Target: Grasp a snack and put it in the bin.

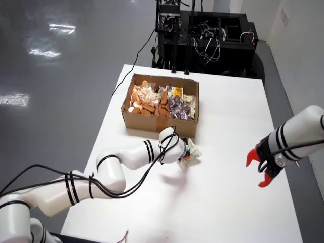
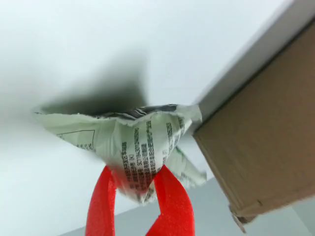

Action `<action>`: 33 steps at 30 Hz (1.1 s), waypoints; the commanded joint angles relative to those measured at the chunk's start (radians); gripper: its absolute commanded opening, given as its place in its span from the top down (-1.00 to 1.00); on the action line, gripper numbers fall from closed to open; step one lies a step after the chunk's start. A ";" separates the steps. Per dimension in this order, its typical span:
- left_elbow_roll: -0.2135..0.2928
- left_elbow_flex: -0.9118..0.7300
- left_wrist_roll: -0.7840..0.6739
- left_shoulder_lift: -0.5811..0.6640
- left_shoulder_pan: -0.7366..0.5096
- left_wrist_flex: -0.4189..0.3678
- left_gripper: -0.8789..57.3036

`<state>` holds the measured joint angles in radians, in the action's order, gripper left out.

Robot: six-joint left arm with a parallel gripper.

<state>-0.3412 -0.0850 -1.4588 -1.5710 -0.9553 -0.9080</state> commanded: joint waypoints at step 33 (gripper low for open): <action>-0.127 0.444 0.307 0.045 0.098 -0.247 0.99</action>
<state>-0.4684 0.3609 -1.1627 -1.5374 -0.8746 -1.1620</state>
